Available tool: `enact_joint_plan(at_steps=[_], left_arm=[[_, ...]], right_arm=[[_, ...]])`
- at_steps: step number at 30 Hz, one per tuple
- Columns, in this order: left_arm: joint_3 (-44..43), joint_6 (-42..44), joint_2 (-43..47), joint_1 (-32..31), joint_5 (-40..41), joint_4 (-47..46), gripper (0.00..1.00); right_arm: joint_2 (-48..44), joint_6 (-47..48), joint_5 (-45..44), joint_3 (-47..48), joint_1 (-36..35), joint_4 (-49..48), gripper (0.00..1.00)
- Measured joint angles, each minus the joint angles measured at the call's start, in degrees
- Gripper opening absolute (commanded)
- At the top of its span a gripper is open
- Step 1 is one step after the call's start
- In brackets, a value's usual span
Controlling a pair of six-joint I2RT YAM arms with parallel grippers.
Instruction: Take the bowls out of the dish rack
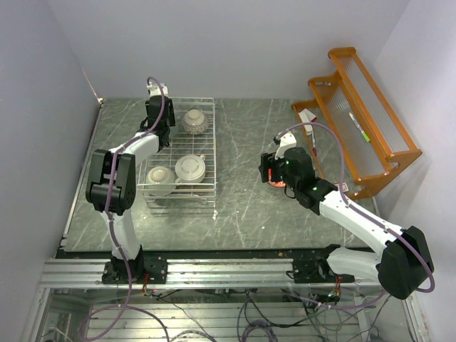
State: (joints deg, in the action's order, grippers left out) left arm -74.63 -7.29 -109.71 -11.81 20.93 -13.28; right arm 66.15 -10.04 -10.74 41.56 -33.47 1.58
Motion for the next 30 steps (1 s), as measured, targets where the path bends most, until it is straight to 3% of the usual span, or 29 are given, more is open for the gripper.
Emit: enact_joint_plan(at_steps=[10, 17, 23, 30], left_arm=[[0.3, -2.3, 5.5, -0.5, -3.6, 0.0, 0.07], [5.8, -7.4, 12.5, -0.6, -9.3, -0.4, 0.07], [12.4, -13.4, 17.9, -0.6, -15.9, -2.6, 0.07], [20.4, -20.9, 24.2, -0.7, -23.3, -6.1, 0.07]], right_arm=[[0.0, -0.2, 0.9, 0.0, 0.0, 0.0, 0.65], [0.0, -1.6, 4.4, 1.4, 0.0, 0.0, 0.67], [1.4, -4.6, 11.0, 3.8, 0.0, -1.8, 0.78], [7.2, -11.5, 23.0, 6.2, 0.2, -9.4, 0.80]])
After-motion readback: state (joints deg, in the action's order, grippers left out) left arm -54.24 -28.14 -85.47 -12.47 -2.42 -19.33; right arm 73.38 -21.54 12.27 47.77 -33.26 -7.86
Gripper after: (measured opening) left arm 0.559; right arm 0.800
